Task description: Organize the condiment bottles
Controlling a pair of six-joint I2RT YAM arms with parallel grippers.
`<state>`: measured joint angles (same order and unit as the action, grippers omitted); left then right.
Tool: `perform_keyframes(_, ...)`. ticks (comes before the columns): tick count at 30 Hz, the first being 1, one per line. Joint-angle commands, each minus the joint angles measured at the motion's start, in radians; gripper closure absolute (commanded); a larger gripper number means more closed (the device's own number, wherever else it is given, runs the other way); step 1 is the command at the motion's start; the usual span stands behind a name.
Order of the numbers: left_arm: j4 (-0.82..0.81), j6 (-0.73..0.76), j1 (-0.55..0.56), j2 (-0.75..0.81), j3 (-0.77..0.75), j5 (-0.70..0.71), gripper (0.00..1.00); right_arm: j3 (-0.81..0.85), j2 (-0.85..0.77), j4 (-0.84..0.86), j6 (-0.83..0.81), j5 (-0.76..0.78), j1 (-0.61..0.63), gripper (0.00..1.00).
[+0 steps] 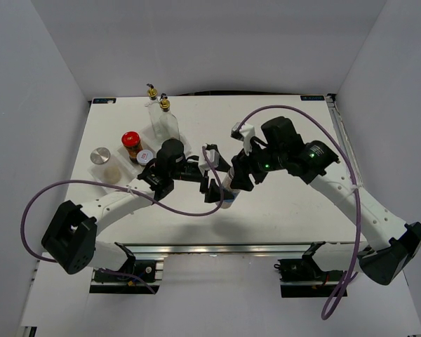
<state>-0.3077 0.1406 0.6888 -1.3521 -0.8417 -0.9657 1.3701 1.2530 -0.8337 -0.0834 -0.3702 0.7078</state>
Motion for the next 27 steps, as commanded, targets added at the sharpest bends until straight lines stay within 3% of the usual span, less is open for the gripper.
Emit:
perform_keyframes(1, -0.147, -0.117, 0.009, -0.005, -0.007, 0.034, 0.02, 0.063, -0.01, 0.097, -0.003, -0.047, 0.004, 1.0)
perform_keyframes(2, -0.159, -0.13, 0.009, -0.007, -0.007, 0.045, 0.02, 0.064, -0.013, 0.099, -0.001, -0.052, 0.004, 1.0)
perform_keyframes(5, -0.179, -0.164, 0.009, -0.012, -0.011, 0.062, 0.18, 0.06, -0.017, 0.113, -0.007, -0.078, 0.005, 1.0)
perform_keyframes(6, -0.195, -0.177, 0.009, -0.016, -0.013, 0.068, 0.3, 0.06, -0.017, 0.114, -0.009, -0.079, 0.005, 1.0)
perform_keyframes(7, -0.206, -0.209, 0.009, -0.024, -0.014, 0.076, 0.52, 0.061, -0.015, 0.114, -0.006, -0.073, 0.005, 1.0)
perform_keyframes(8, -0.186, -0.207, 0.009, -0.027, -0.031, 0.105, 0.66, 0.066, -0.017, 0.111, -0.001, -0.044, 0.005, 0.98)
perform_keyframes(9, -0.157, -0.193, 0.009, -0.028, -0.039, 0.122, 0.75, 0.067, -0.017, 0.11, 0.011, -0.027, 0.005, 0.7)
perform_keyframes(10, -0.118, -0.168, 0.009, -0.028, -0.043, 0.136, 0.85, 0.069, -0.018, 0.111, 0.019, -0.006, 0.007, 0.54)
perform_keyframes(11, -0.111, -0.167, 0.009, -0.022, -0.04, 0.165, 0.87, 0.069, -0.027, 0.117, 0.023, 0.019, 0.005, 0.14)
perform_keyframes(13, -0.102, -0.162, 0.009, -0.009, -0.031, 0.197, 0.96, 0.064, -0.053, 0.163, 0.051, 0.046, 0.007, 0.1)
perform_keyframes(22, -0.129, -0.199, 0.009, 0.031, 0.016, 0.245, 0.98, 0.041, -0.124, 0.255, 0.112, 0.174, 0.004, 0.11)
perform_keyframes(25, -0.146, -0.219, 0.009, 0.042, 0.024, 0.275, 0.98, 0.015, -0.151, 0.278, 0.137, 0.313, 0.004, 0.11)
perform_keyframes(26, -0.146, -0.223, 0.009, 0.044, 0.024, 0.291, 0.88, 0.001, -0.162, 0.303, 0.145, 0.354, 0.004, 0.11)
perform_keyframes(27, -0.14, -0.234, 0.009, 0.048, 0.024, 0.332, 0.85, -0.011, -0.174, 0.314, 0.154, 0.408, 0.004, 0.11)
